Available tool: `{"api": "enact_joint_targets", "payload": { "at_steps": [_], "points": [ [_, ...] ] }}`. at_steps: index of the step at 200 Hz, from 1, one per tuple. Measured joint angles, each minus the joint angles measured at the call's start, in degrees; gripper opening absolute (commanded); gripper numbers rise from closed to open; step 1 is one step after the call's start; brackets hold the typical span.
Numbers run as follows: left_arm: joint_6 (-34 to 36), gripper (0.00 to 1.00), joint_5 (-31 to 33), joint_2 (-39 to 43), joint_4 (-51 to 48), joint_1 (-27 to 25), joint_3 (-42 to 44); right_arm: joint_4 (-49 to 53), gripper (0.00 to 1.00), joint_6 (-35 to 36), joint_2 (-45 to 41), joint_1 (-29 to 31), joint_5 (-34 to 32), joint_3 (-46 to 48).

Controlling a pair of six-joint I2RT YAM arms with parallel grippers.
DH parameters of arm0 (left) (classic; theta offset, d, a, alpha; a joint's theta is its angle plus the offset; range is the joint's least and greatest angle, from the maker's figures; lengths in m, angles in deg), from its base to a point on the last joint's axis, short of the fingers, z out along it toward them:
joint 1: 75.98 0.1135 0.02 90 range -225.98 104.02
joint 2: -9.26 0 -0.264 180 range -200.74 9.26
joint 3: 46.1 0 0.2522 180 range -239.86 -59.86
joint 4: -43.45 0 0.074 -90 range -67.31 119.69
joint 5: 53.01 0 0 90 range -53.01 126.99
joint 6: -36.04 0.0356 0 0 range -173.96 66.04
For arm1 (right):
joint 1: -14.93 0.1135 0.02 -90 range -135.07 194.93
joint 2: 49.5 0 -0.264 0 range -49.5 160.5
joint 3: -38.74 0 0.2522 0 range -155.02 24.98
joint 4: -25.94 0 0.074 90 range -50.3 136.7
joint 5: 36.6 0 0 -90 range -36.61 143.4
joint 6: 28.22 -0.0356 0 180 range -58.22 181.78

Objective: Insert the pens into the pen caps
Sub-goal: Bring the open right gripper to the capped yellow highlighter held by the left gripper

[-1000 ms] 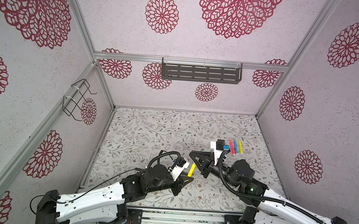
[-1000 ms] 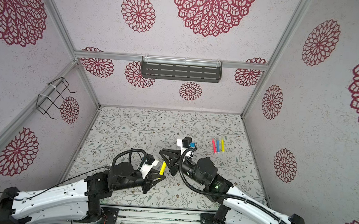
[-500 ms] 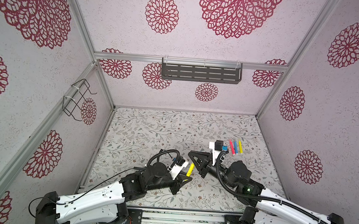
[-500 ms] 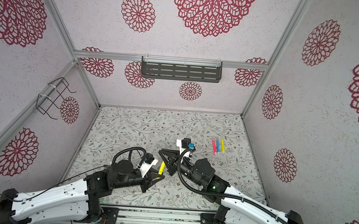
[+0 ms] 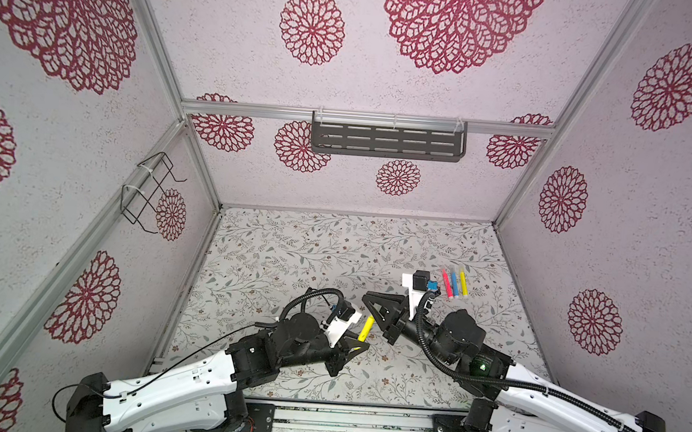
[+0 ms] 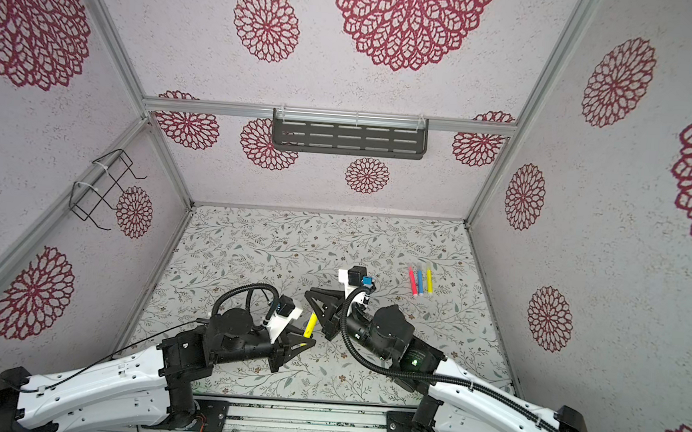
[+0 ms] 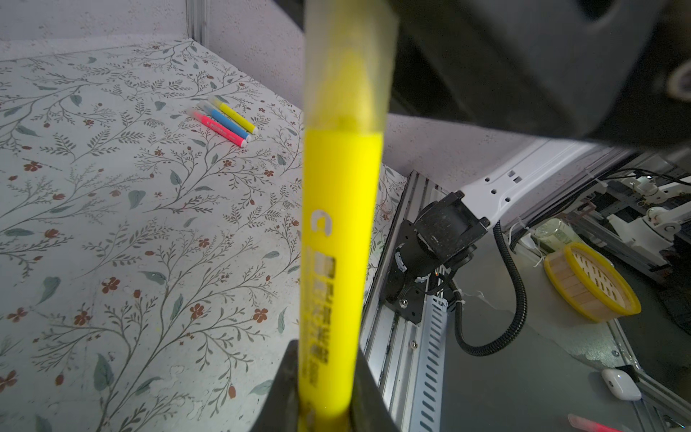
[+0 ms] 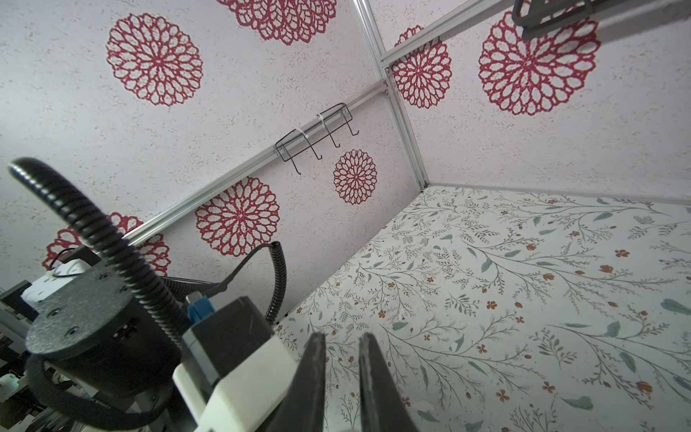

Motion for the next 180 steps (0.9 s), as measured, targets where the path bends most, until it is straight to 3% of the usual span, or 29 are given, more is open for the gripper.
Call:
{"api": "enact_joint_targets", "payload": {
  "at_steps": [5,10,20,84,135,180],
  "points": [
    [-0.2,0.0,0.1,0.1,0.5,0.0,0.0,0.9,0.47,0.2,-0.2,0.1,0.0,-0.7],
    [-0.7,0.0,0.9,0.2,2.0,0.1,0.0,2.8,0.59,0.4,-0.4,0.2,0.6,-1.5],
    [-1.9,0.0,3.0,0.6,5.8,1.4,-0.4,7.3,0.67,1.2,-0.9,1.6,2.2,-1.6],
    [-5.8,0.0,9.7,7.1,13.6,2.5,1.1,23.5,0.68,4.6,-7.2,3.7,3.4,-3.1],
    [-6.7,0.0,12.7,8.7,13.3,1.9,2.8,25.2,0.7,5.0,-11.6,3.7,3.4,-3.5],
    [-6.5,0.0,15.6,6.0,13.2,-0.6,2.8,26.4,0.7,7.0,-7.8,3.7,2.0,-10.1]
  ]
}}
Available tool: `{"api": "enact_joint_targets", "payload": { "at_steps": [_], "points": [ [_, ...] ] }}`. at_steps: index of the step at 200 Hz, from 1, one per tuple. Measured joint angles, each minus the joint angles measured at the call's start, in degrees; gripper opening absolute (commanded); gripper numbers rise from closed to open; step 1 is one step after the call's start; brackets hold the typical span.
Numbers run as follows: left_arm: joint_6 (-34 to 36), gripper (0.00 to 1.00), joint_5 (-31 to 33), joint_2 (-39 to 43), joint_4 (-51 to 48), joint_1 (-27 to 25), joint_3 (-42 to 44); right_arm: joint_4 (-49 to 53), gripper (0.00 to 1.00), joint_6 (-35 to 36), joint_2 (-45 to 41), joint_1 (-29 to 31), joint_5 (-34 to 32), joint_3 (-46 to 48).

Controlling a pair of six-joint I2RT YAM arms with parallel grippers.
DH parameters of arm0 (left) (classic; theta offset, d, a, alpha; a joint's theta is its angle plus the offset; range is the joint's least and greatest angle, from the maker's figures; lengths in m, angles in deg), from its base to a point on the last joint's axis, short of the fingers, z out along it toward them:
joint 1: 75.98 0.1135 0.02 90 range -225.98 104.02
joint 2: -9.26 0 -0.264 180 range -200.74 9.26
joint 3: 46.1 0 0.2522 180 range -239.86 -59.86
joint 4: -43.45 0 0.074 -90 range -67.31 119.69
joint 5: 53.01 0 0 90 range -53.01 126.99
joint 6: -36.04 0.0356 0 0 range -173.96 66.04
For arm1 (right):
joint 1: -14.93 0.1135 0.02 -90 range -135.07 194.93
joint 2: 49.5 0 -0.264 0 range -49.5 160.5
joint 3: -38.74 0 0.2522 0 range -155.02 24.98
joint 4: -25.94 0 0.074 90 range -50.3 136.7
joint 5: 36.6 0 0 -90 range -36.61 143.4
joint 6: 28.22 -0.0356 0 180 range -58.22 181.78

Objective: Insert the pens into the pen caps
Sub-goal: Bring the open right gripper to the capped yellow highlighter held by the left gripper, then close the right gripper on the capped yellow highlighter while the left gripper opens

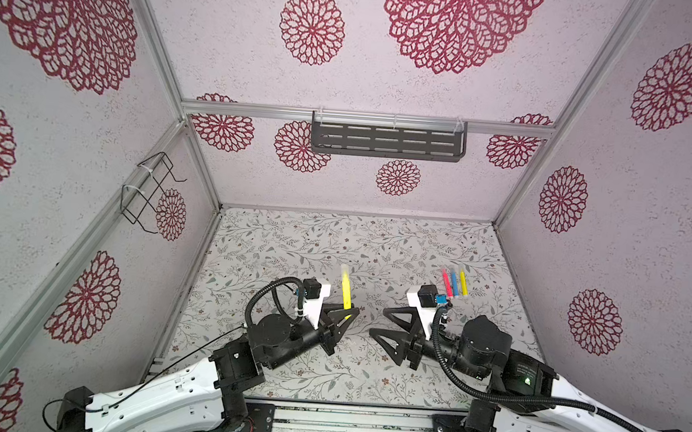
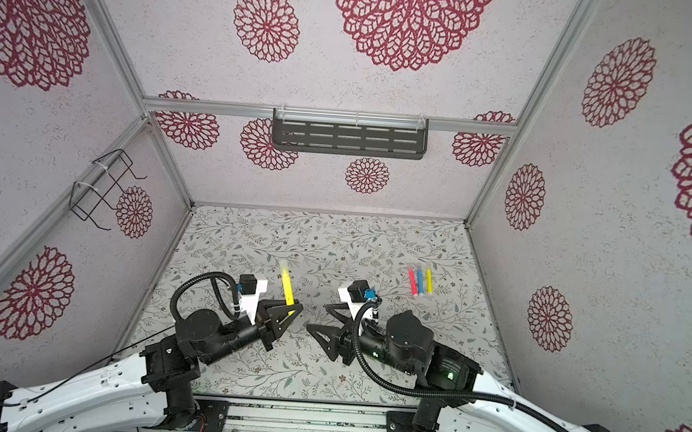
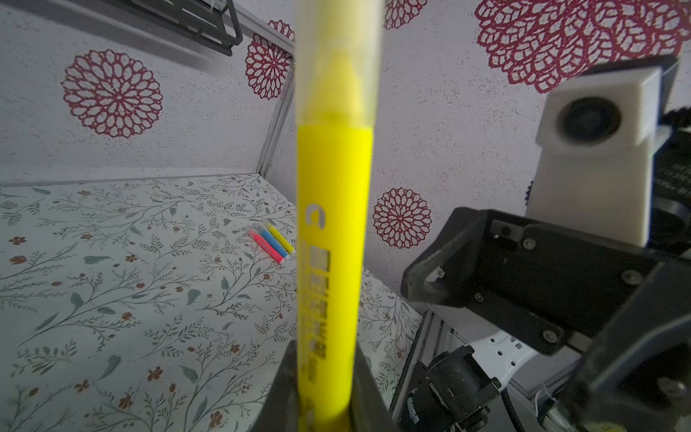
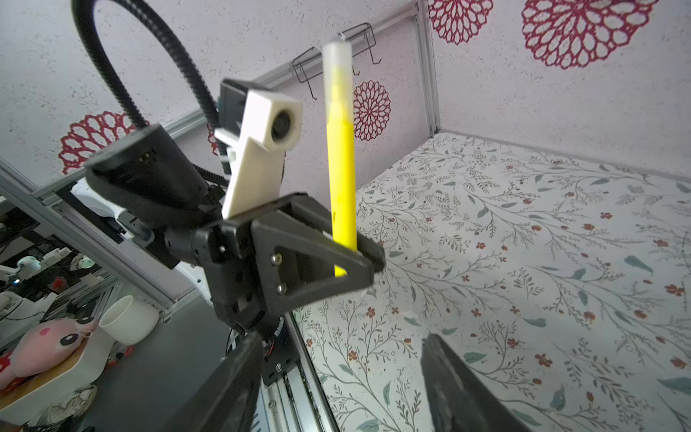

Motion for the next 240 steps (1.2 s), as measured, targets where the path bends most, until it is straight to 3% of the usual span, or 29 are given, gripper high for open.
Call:
{"api": "enact_joint_targets", "payload": {
  "at_steps": [26,63,110,133,166,189,220,230,240],
  "points": [
    [0.5,0.0,1.6,-1.5,-0.6,-1.9,0.0,0.7,0.69,1.5,5.0,0.0,-0.3,-5.0],
    [0.9,0.0,2.9,-1.7,-0.7,-3.2,0.0,1.6,0.58,2.9,10.3,0.0,-1.9,-8.5],
    [1.1,0.0,4.3,-2.3,-0.7,-4.7,0.0,1.7,0.53,3.5,12.6,0.0,-2.1,-9.8],
    [1.2,0.0,4.6,-2.8,-0.5,-5.0,0.0,1.6,0.42,3.9,13.3,0.0,-2.0,-10.2],
    [1.3,0.0,4.7,-3.3,0.2,-5.2,0.0,1.6,0.38,4.0,14.4,0.0,-2.1,-10.2],
    [1.3,0.0,4.8,-3.5,0.3,-5.4,0.0,1.6,0.26,4.1,15.3,-0.1,-2.2,-10.2],
    [1.6,0.0,5.4,-3.5,0.7,-5.6,0.0,0.9,0.02,3.4,15.7,-0.6,-2.0,-10.1],
    [1.5,0.08,5.7,-3.5,0.8,-5.6,0.0,0.7,0.01,3.0,15.7,-0.7,-2.2,-10.1],
    [1.4,0.23,6.1,-3.5,0.7,-5.6,0.0,0.4,0.0,3.0,15.7,-1.0,-2.2,-9.8]
  ]
}}
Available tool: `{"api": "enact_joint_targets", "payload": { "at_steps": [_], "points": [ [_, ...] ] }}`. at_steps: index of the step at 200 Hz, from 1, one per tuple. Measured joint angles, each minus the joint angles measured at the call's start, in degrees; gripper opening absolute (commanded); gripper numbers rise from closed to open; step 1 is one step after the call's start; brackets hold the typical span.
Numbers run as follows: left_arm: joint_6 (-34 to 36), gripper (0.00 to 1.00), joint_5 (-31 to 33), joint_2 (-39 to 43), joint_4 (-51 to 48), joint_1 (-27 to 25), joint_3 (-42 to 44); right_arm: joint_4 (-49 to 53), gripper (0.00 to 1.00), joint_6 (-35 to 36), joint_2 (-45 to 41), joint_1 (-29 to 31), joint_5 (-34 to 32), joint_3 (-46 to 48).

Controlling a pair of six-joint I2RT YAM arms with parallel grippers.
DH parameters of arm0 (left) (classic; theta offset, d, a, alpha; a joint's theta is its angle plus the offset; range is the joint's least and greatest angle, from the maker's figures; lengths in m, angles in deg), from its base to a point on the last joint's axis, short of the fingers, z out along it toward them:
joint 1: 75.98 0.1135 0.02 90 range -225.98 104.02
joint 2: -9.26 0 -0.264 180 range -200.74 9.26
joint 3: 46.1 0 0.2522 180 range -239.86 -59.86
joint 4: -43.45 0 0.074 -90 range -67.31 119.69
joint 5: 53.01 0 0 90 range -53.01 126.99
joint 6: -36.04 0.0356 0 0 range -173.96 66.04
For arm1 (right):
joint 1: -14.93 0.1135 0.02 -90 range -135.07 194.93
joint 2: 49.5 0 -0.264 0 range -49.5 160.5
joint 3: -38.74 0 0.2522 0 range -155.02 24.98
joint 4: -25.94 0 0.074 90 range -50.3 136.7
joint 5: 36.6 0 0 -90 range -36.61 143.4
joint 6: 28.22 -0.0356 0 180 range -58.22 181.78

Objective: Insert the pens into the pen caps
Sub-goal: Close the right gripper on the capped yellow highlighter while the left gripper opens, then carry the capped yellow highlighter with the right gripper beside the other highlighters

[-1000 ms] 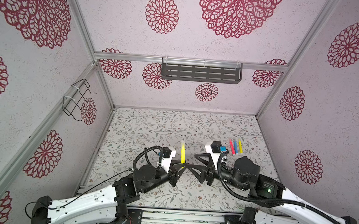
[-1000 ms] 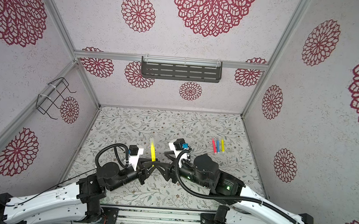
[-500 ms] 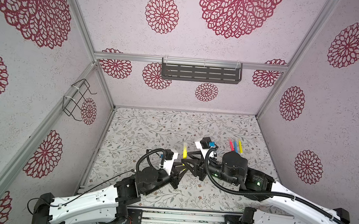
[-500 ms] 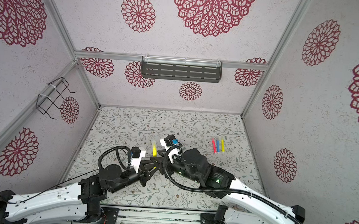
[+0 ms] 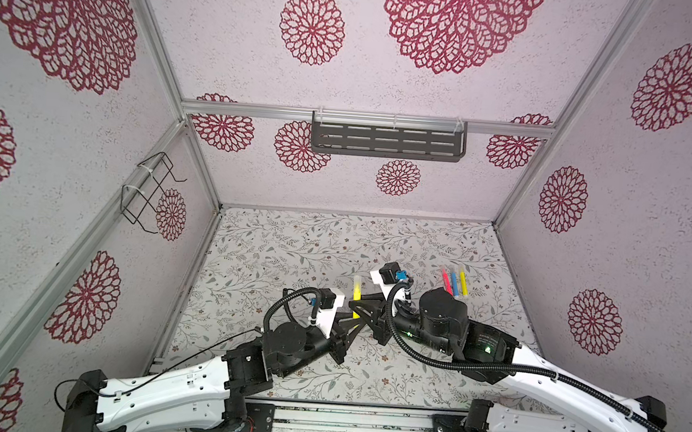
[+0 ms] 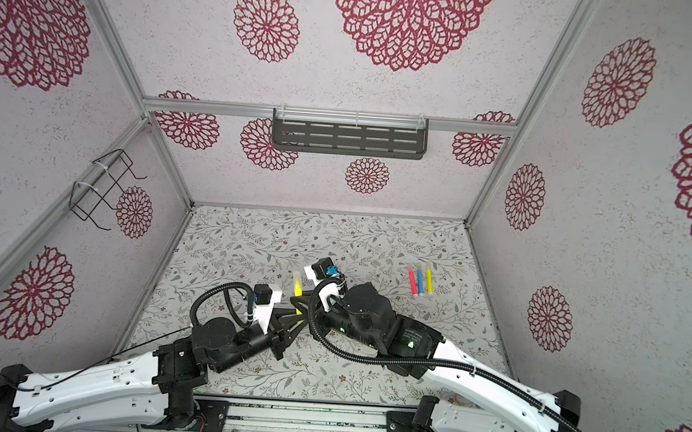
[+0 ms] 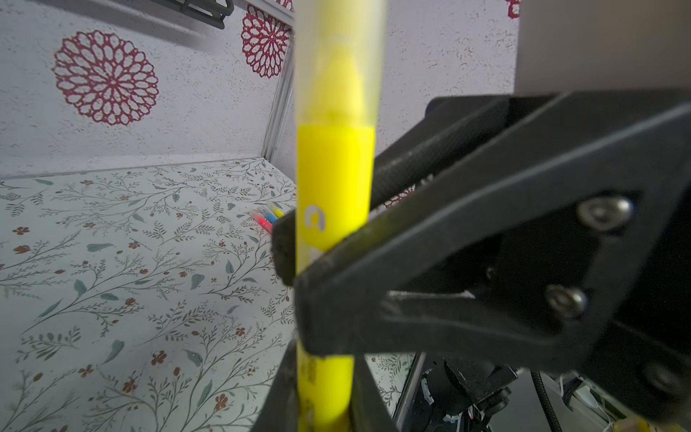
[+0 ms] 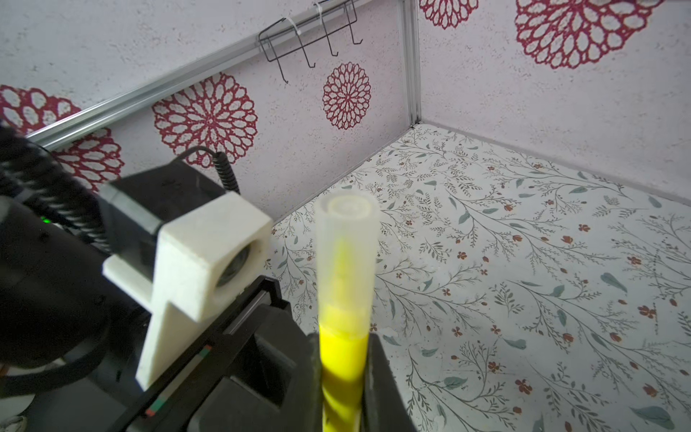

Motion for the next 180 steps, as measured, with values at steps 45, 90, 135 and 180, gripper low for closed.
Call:
{"api": "enact_joint_targets", "payload": {
  "at_steps": [45,90,135,180],
  "points": [
    [-1.2,0.64,1.9,0.1,-1.4,-0.3,0.0,-0.5,0.0,-0.1,-0.3,-1.6,-1.1,1.3],
    [-1.4,0.65,4.0,1.1,-3.6,-0.3,0.0,0.3,0.0,-0.2,-1.5,-4.0,-2.5,1.8],
    [-1.5,0.63,6.8,3.1,-6.6,-0.3,0.0,4.9,0.0,-0.2,-1.9,-9.3,-4.7,1.3],
    [-1.9,0.63,9.5,3.9,-9.9,-0.3,0.0,13.0,0.0,-0.2,0.0,-16.5,-8.4,-2.9]
  ]
}}
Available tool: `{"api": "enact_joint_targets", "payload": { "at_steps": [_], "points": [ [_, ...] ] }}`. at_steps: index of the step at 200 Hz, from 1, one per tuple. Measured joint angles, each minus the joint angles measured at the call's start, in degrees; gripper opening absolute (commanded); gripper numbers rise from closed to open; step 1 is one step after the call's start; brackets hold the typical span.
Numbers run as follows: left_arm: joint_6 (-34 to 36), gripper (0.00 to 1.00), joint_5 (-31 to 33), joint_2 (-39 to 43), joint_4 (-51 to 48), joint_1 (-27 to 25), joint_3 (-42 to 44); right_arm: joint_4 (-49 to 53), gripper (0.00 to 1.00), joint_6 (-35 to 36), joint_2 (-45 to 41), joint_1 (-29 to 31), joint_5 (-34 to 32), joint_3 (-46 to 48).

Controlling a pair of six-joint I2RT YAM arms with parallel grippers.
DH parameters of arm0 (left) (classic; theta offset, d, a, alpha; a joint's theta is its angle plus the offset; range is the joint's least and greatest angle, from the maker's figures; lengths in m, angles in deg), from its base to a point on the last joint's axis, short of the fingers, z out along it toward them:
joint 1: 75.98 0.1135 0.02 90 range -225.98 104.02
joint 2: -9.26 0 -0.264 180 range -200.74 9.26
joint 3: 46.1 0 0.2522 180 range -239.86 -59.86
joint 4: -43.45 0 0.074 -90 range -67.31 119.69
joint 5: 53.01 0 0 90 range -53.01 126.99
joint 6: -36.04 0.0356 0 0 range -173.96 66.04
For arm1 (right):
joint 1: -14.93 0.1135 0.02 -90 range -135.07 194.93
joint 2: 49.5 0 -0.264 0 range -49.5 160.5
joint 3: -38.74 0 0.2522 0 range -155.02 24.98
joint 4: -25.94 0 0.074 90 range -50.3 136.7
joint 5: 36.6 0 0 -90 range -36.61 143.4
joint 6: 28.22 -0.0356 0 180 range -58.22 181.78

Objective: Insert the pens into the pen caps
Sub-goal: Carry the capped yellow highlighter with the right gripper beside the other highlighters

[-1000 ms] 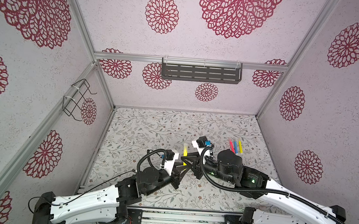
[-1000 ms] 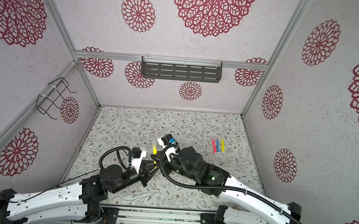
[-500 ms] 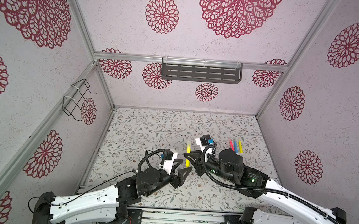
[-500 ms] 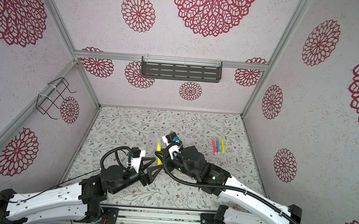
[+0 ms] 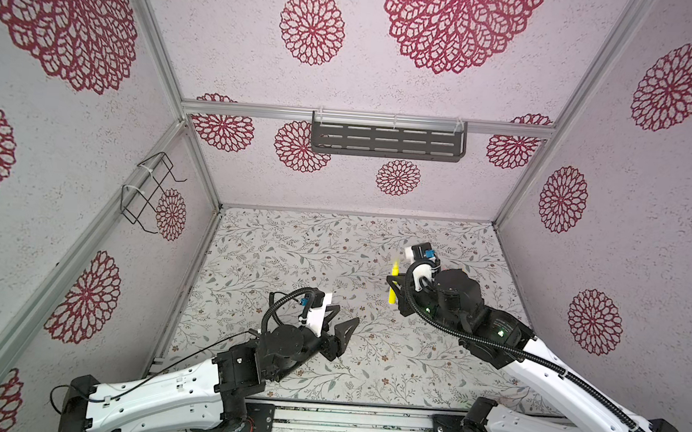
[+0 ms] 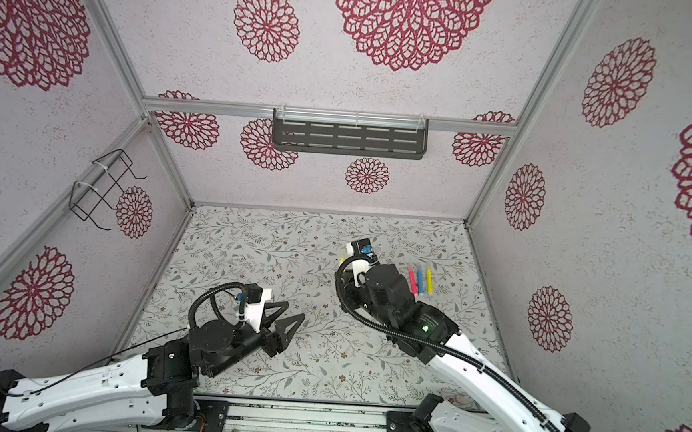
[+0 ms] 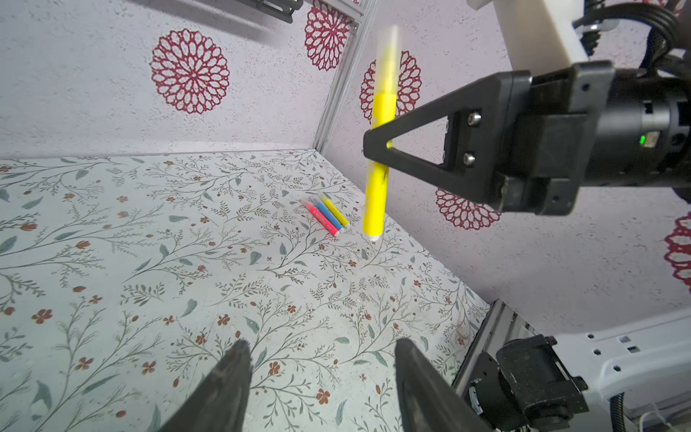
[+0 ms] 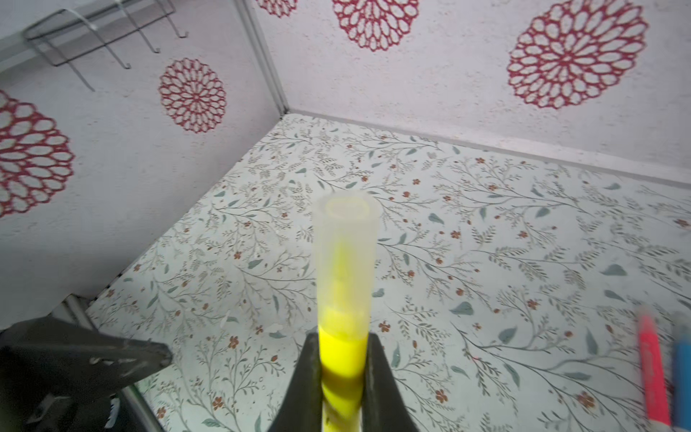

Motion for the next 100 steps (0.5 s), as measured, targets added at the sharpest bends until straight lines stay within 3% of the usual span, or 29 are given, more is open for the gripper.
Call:
{"api": "enact_joint_targets", "payload": {
  "at_steps": [100],
  "points": [
    [-0.4,0.62,2.2,-0.5,-3.6,0.0,-0.8,13.1,0.0,4.5,16.6,-13.4,-5.7,-6.3]
  ]
}}
